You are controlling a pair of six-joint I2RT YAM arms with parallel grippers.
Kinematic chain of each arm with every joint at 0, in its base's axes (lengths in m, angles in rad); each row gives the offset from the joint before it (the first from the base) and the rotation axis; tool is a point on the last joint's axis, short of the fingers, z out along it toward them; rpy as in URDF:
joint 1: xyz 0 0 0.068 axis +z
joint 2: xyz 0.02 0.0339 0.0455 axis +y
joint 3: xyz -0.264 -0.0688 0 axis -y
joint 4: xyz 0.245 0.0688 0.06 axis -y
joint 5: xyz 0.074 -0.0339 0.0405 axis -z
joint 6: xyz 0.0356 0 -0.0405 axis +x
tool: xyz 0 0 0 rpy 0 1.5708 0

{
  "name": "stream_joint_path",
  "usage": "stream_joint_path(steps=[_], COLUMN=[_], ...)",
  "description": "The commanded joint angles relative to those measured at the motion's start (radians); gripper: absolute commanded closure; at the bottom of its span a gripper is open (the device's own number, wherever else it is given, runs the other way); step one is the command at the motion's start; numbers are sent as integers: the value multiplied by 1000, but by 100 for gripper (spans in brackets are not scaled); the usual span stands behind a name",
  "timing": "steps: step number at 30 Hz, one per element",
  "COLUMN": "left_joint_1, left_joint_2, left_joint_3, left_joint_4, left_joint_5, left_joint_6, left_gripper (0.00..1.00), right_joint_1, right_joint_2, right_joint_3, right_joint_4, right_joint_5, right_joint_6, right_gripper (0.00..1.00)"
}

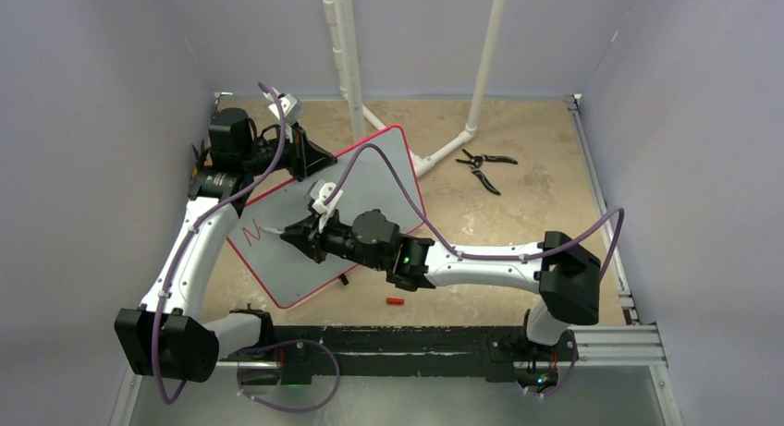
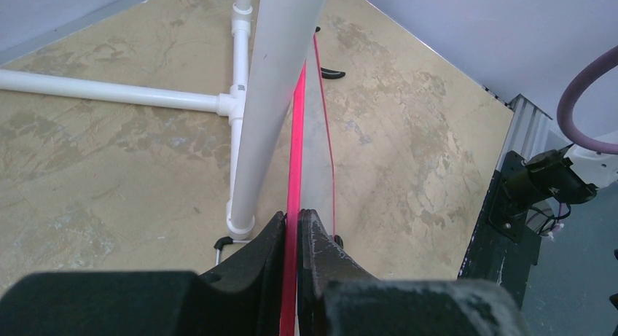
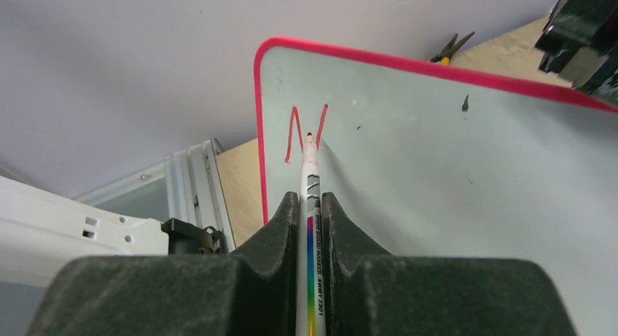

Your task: Write a sentence on the whiteboard

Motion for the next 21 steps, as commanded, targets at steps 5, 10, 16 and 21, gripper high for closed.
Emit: stream_joint_path(steps=[5, 10, 16, 21], left_joint_1=[21, 22, 21, 23], left_joint_2=[7, 6, 5, 3], left_joint_3=[0, -1, -1, -1], left_joint_4=[40, 42, 40, 41], left_joint_5=[-25, -25, -25, -25], left_joint_6=[-4, -3, -3, -2], left_gripper=[100, 100, 100, 100], right_joint_1=[-1, -1, 0, -1], right_joint_2=[26, 34, 46, 40], right_joint_3=[26, 30, 37, 27], right_joint_4=[-5, -31, -54, -64], right_joint_5=[29, 44, 54, 88], right_joint_6=[-4, 2, 11, 20], right_gripper=[100, 100, 100, 100])
